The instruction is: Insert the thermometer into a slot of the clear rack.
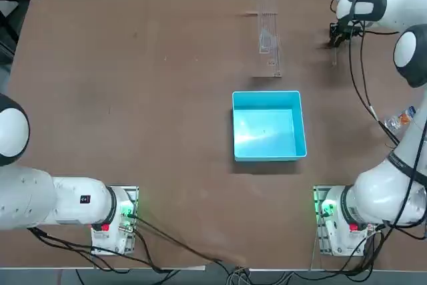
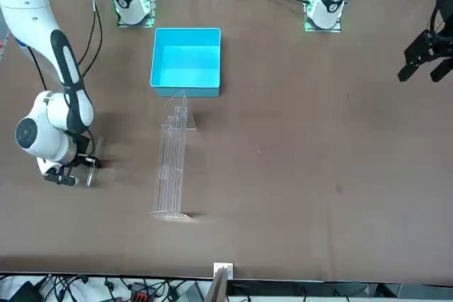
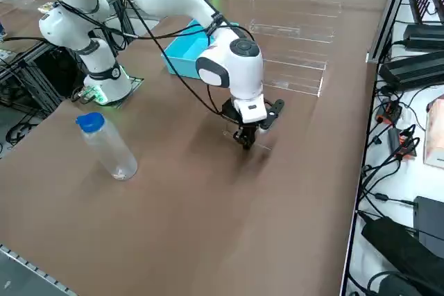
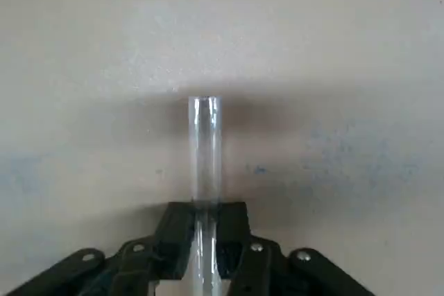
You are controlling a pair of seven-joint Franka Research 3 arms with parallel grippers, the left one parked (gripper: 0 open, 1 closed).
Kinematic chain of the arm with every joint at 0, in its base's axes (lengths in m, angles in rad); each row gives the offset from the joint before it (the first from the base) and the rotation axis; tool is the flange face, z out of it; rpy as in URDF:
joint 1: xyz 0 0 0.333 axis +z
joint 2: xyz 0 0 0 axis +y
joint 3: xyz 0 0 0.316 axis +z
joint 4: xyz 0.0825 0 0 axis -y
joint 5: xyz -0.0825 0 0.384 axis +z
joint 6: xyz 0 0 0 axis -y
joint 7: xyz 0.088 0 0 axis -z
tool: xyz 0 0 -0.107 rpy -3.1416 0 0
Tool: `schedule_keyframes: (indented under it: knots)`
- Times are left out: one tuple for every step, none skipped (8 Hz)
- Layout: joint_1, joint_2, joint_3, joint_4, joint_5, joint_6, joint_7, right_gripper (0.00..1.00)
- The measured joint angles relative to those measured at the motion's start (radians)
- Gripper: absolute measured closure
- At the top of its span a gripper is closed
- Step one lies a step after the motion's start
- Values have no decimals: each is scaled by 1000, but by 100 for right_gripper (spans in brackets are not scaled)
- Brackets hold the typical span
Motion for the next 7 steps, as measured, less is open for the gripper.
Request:
schedule_keyframes:
  knots:
    - [0,0,1,1,0,0,0,78]
    - [0,0,8,3,0,0,0,78]
    - [1,-5,18,9,0,-4,0,78]
    - [2,-26,27,14,0,-21,0,78]
    - [2,-60,35,19,0,-54,-3,78]
    - [2,-105,50,23,0,-97,-8,78]
    - [2,-153,80,24,0,-136,-8,78]
